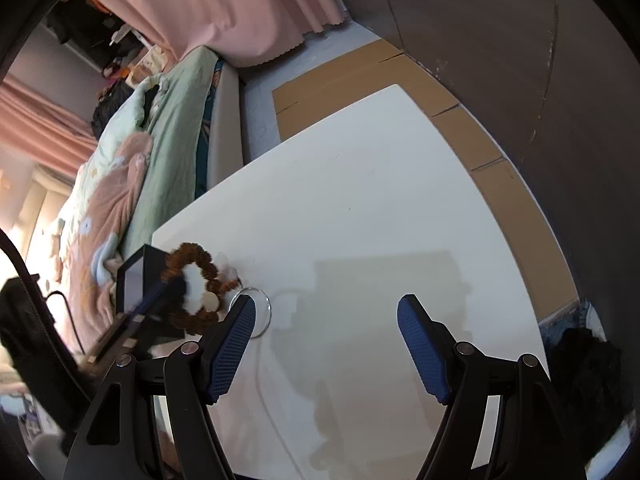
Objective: Organize jewelry
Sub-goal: 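Close the left tool on the wooden-bead bracelet and lift it, then carry the wooden-bead bracelet to the box with the left tool while the right tool grasps the silver hoop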
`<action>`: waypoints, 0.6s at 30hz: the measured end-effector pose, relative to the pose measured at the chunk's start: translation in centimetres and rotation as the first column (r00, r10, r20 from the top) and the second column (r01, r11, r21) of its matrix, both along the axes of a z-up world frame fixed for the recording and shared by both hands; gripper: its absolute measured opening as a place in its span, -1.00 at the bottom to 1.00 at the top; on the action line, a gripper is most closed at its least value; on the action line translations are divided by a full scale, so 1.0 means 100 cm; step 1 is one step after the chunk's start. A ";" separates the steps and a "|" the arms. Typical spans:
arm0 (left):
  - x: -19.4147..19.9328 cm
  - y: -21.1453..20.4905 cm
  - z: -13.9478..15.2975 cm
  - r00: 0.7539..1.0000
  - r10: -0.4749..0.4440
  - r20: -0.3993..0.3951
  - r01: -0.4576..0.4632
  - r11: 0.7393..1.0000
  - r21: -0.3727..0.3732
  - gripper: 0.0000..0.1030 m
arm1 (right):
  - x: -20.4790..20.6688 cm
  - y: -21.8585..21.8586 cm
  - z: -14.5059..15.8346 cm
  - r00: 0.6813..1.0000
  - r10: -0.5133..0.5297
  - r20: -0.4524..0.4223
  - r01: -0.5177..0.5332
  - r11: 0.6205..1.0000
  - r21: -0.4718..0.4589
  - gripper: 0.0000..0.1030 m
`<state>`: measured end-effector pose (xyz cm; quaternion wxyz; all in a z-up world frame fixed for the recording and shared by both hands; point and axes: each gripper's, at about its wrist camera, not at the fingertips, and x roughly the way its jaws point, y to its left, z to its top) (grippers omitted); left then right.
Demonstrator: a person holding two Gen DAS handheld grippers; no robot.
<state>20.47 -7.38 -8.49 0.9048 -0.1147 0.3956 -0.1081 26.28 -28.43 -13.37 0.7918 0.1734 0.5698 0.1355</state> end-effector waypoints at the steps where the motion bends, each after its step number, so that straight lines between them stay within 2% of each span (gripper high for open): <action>1: -0.003 0.003 0.004 1.000 0.004 0.010 -0.004 1.000 -0.012 -0.63 | -0.001 0.003 -0.001 1.000 0.010 0.002 -0.010 1.000 -0.003 0.45; 8: -0.016 0.025 0.027 0.996 0.044 0.072 -0.040 0.997 -0.062 -0.63 | -0.004 0.025 -0.007 0.998 0.067 0.001 -0.067 0.998 -0.021 0.35; 13: -0.025 0.041 0.037 0.994 0.063 0.093 -0.054 0.994 -0.094 -0.63 | -0.005 0.050 -0.013 0.991 0.133 -0.011 -0.134 0.991 -0.026 -0.03; 18: -0.032 0.058 0.047 0.989 0.089 0.120 -0.074 0.989 -0.127 -0.63 | -0.006 0.074 -0.019 0.983 0.185 -0.016 -0.185 0.982 -0.030 -0.19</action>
